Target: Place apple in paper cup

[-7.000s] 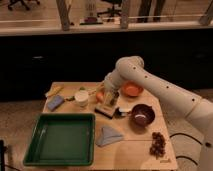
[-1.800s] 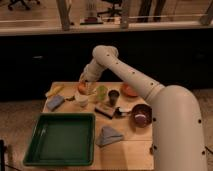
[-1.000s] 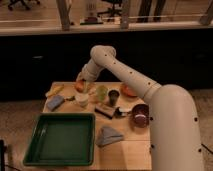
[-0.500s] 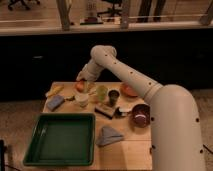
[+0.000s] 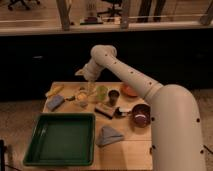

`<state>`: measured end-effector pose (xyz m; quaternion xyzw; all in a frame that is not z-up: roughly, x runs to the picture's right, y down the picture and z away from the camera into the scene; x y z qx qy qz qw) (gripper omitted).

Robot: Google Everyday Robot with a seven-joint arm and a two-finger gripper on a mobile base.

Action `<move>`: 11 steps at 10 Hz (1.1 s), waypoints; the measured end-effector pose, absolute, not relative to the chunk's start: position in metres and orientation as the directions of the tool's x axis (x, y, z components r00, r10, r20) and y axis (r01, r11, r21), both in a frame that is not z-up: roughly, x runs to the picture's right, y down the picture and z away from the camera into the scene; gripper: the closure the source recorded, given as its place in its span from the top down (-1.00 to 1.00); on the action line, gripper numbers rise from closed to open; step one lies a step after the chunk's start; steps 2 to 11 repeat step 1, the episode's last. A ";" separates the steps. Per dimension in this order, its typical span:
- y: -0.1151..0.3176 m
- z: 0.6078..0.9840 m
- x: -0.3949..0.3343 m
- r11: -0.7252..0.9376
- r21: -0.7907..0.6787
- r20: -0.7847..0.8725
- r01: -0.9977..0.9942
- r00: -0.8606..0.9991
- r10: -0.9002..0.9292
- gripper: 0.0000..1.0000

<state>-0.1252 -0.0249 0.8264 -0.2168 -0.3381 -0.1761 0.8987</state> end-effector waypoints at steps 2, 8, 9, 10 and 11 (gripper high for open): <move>-0.025 0.826 -0.125 0.844 -0.270 0.685 0.464 0.708 -0.170 0.60; -0.025 0.826 -0.125 0.844 -0.270 0.685 0.464 0.708 -0.170 0.60; -0.025 0.826 -0.125 0.844 -0.270 0.685 0.464 0.708 -0.170 0.60; -0.025 0.826 -0.125 0.844 -0.270 0.685 0.464 0.708 -0.170 0.60; -0.025 0.826 -0.125 0.844 -0.270 0.685 0.464 0.708 -0.170 0.60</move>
